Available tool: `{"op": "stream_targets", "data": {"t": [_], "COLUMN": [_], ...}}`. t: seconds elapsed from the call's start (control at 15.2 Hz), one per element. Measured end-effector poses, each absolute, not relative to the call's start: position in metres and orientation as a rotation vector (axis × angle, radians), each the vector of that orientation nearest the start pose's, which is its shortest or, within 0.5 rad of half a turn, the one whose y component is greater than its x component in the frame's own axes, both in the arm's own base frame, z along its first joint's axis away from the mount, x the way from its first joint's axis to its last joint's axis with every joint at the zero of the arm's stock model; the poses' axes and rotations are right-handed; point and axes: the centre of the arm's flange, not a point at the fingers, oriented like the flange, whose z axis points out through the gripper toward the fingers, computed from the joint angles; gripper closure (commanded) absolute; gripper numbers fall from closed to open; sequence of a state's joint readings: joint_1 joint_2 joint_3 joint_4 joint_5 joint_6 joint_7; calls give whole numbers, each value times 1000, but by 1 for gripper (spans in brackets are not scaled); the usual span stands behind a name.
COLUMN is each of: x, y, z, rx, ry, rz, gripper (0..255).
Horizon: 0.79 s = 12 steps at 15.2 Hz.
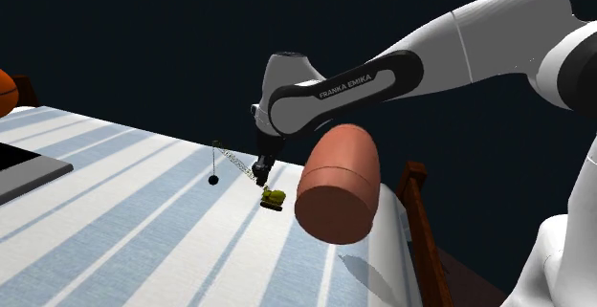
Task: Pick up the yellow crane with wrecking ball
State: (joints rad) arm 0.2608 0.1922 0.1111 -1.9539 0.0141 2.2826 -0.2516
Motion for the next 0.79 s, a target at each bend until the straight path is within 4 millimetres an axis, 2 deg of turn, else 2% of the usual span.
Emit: {"op": "stream_targets", "data": {"t": [0.33,0.79], "x": [568,568], "y": [219,219], "z": [397,432], "rx": [-2951,-2950], "ry": [-931,-931], "rz": [-209,-210], "gripper": [255,255]}}
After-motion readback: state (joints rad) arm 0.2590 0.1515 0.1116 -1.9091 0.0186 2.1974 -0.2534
